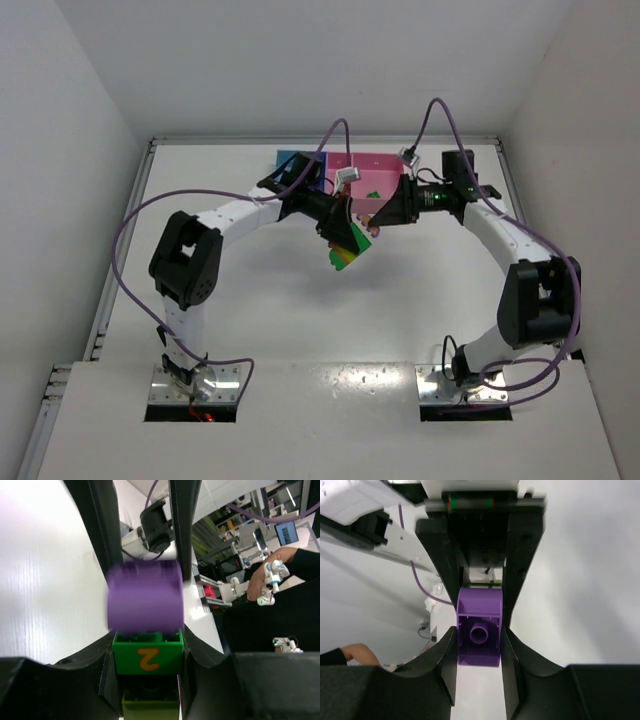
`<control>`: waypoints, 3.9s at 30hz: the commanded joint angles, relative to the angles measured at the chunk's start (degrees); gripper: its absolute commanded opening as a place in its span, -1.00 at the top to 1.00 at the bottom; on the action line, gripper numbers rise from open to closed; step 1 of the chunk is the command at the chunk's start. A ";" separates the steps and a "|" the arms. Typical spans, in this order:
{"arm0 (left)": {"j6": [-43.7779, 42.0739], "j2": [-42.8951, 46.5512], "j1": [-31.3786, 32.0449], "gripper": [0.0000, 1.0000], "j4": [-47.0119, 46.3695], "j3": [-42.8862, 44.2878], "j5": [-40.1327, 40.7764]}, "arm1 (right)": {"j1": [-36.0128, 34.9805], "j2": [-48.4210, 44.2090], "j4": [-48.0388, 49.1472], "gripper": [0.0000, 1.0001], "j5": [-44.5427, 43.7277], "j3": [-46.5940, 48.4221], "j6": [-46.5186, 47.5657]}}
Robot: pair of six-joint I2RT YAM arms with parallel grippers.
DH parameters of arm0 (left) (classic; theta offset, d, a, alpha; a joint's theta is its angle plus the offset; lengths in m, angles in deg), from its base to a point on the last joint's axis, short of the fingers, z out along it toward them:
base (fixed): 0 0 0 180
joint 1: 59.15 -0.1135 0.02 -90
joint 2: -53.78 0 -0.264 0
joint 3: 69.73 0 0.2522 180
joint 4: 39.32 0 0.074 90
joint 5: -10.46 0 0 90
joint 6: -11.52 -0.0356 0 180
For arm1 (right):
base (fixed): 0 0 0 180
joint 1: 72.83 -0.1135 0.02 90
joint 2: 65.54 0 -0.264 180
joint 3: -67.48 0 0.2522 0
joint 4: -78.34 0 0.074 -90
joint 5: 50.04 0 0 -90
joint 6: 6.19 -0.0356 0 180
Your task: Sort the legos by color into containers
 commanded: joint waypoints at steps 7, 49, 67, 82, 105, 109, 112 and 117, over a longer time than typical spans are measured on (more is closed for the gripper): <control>-4.77 11.54 -3.16 1.00 0.44 -12.15 6.62 | 9.33 8.46 4.33 1.00 -1.27 13.02 0.27; 3.05 27.81 -25.68 1.00 -4.48 -17.09 38.12 | -13.95 56.73 -1.30 -0.60 -40.74 69.74 -2.89; -15.94 15.24 -17.78 0.82 8.08 -9.79 2.70 | -1.82 21.70 -0.51 -0.66 3.64 35.06 4.66; -14.89 15.06 -13.03 0.79 8.09 -6.36 0.49 | -11.84 14.19 -46.65 -0.61 -7.08 30.01 53.27; -15.41 16.12 -10.39 0.79 8.09 -5.84 0.49 | -14.66 19.46 -33.21 -0.59 -2.87 35.81 36.67; -15.41 16.12 -10.39 0.79 8.09 -5.84 0.49 | -14.66 20.08 -30.92 -0.53 -2.34 36.86 34.64; -15.41 15.59 -10.39 0.79 8.09 -5.31 1.02 | -15.18 21.13 -29.87 -0.37 -2.33 37.57 33.59; -15.41 15.06 -10.39 0.79 8.09 -4.78 1.02 | -15.71 21.66 -29.33 -0.05 -1.81 38.09 32.88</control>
